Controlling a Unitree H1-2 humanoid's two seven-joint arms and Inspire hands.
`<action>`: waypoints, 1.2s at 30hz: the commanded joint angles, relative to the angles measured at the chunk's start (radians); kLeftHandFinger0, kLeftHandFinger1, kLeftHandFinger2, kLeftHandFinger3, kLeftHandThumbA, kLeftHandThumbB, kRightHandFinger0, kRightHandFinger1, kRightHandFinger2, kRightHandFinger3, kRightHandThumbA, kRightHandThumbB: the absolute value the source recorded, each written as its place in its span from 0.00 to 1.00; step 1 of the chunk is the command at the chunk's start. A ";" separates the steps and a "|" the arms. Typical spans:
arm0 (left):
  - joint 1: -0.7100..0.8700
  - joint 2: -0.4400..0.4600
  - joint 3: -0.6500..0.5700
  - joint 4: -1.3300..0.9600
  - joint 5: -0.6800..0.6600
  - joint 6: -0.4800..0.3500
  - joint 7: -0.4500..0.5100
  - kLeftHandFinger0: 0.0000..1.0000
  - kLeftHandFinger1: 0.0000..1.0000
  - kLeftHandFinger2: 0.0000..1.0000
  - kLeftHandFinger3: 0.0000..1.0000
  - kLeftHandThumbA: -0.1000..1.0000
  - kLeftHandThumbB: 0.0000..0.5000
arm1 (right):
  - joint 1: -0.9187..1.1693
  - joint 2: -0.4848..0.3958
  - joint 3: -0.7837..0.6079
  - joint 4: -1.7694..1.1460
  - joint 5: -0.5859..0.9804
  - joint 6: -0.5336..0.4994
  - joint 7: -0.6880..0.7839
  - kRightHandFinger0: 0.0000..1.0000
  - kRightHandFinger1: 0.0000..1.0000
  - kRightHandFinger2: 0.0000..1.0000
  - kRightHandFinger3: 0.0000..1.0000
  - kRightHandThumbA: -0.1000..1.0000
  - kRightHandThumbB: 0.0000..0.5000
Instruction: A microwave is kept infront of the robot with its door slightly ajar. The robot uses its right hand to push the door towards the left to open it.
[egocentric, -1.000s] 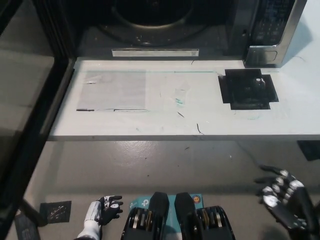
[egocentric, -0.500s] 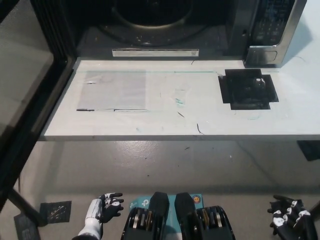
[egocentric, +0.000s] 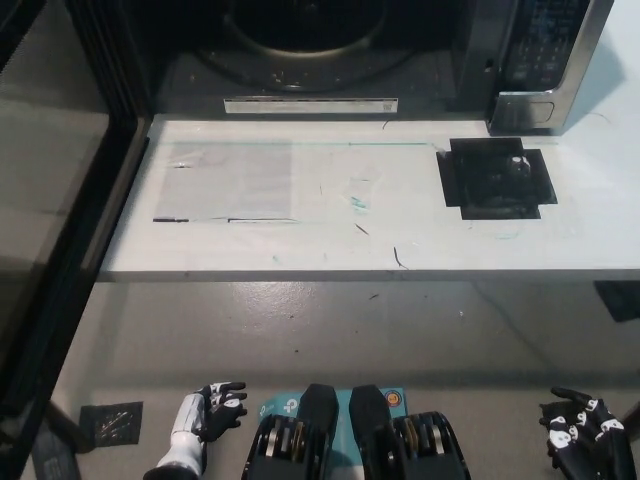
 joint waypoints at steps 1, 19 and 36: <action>-0.028 -0.003 -0.001 -0.012 0.003 -0.014 0.010 0.61 0.53 0.58 0.54 0.17 0.12 | -0.013 -0.001 -0.003 -0.009 0.004 -0.065 -0.011 0.07 0.16 0.36 0.59 0.34 0.41; -0.034 -0.008 0.008 -0.001 -0.003 -0.017 0.014 0.68 0.56 0.59 0.53 0.18 0.13 | -0.018 -0.009 0.002 -0.016 -0.003 -0.057 -0.022 0.07 0.15 0.34 0.56 0.30 0.38; -0.041 -0.007 0.007 -0.011 0.000 -0.013 0.011 0.70 0.61 0.63 0.57 0.16 0.06 | -0.034 -0.004 -0.012 -0.024 0.033 -0.028 -0.024 0.05 0.12 0.32 0.55 0.32 0.45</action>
